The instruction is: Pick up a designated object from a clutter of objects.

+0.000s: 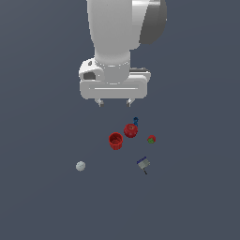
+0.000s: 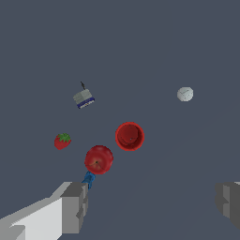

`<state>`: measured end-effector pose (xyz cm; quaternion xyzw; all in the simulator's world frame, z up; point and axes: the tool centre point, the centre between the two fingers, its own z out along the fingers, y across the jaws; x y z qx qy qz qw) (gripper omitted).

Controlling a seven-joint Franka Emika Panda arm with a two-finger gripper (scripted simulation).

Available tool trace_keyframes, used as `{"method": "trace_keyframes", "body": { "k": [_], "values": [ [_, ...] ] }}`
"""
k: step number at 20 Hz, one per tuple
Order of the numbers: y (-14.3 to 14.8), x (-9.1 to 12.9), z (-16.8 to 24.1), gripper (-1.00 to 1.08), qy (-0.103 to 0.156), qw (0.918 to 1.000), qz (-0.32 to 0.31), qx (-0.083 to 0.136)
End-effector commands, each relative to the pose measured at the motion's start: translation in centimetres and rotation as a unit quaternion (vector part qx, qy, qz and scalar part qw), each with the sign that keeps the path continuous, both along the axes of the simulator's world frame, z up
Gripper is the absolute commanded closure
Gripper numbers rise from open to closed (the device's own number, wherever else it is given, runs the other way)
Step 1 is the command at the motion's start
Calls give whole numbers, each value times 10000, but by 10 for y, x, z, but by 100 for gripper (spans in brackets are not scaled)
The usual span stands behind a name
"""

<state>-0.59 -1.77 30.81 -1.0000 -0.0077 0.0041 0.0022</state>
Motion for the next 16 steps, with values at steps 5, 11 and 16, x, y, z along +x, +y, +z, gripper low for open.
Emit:
{"method": "trace_keyframes", "body": {
  "k": [5,11,16],
  "values": [
    [-11,2,0,-92,-3,9999,-121,-11],
    [-30,4,3,-92,-7,9993,-360,-30],
    [-28,5,-3,-92,-8,9996,-272,-31]
  ]
}}
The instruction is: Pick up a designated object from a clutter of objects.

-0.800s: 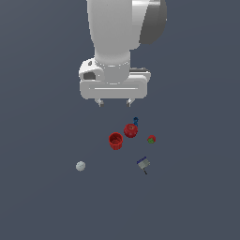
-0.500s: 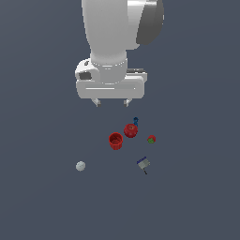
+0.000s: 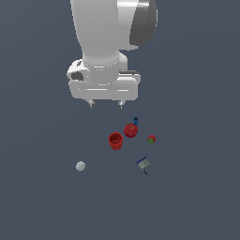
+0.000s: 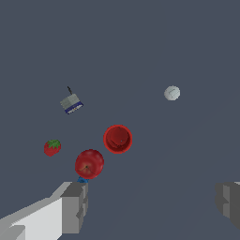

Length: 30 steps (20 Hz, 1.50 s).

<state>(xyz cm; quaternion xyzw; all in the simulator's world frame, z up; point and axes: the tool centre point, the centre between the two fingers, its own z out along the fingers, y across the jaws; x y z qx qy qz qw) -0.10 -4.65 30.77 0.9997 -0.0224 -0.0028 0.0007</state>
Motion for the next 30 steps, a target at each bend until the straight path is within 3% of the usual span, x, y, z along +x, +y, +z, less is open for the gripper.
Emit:
{"method": "trace_keyframes", "body": {
  "k": [1,12,21,30],
  "values": [
    [0,1,-6,-92,4,10000,61,-2],
    [8,10,-74,-92,-4,9967,817,-14],
    [18,7,-159,-92,-15,9843,1767,-5],
    [24,-1,-204,-92,-25,9737,2277,10]
  ]
}}
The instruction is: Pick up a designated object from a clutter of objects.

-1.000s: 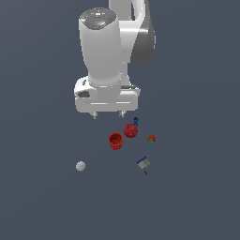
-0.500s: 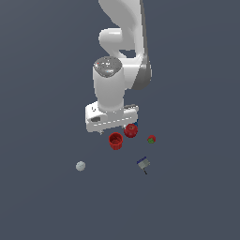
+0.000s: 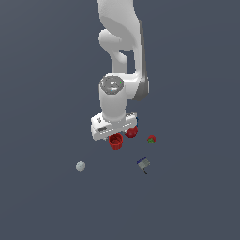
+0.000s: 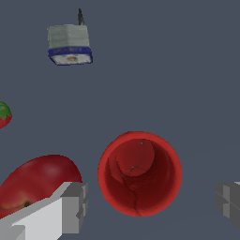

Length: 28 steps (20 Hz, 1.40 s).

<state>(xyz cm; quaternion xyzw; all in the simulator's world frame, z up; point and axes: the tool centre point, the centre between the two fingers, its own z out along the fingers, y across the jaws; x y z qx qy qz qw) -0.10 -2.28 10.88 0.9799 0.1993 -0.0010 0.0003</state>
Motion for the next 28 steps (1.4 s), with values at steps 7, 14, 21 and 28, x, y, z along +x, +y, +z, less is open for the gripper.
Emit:
{"method": "trace_keyframes", "body": {
  "k": [7,14,21,28],
  "values": [
    [2,-2,-11,-92,-3,9999,124,5],
    [1,-3,-32,-92,-5,9999,131,5],
    [2,-3,-59,-92,-8,9999,140,5],
    [2,-3,-62,108,-9,9999,144,5]
  ]
}}
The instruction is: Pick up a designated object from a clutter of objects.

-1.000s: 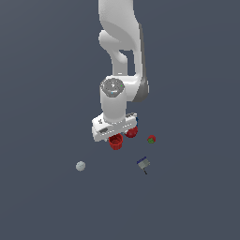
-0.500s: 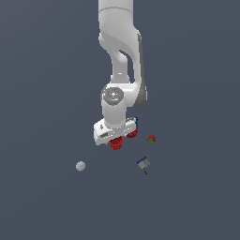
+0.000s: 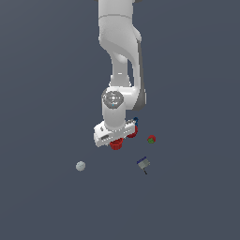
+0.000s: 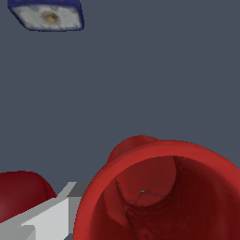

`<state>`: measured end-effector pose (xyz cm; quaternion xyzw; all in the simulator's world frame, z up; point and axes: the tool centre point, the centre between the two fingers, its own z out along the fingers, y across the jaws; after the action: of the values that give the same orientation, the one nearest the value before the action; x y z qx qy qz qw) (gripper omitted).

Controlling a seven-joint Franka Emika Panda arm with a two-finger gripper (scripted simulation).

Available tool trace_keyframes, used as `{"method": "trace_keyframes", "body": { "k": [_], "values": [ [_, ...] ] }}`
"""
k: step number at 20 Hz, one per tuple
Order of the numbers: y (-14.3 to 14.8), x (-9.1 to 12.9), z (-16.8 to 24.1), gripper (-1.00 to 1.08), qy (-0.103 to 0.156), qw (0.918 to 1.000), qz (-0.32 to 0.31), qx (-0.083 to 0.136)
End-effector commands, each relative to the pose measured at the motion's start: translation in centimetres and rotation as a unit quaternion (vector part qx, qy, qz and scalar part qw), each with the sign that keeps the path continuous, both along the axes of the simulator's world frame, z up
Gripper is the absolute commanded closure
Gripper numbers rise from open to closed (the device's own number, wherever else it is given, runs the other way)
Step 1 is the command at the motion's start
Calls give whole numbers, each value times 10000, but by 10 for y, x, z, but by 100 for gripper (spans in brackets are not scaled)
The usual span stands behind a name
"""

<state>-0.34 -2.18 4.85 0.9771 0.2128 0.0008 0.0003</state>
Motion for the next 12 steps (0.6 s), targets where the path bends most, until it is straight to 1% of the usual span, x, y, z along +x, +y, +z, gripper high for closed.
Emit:
{"method": "trace_keyframes", "body": {
  "k": [1,12],
  "values": [
    [1,0,-1,108,8,10000,6,2],
    [-4,0,6,108,0,10000,-1,-1]
  ]
}}
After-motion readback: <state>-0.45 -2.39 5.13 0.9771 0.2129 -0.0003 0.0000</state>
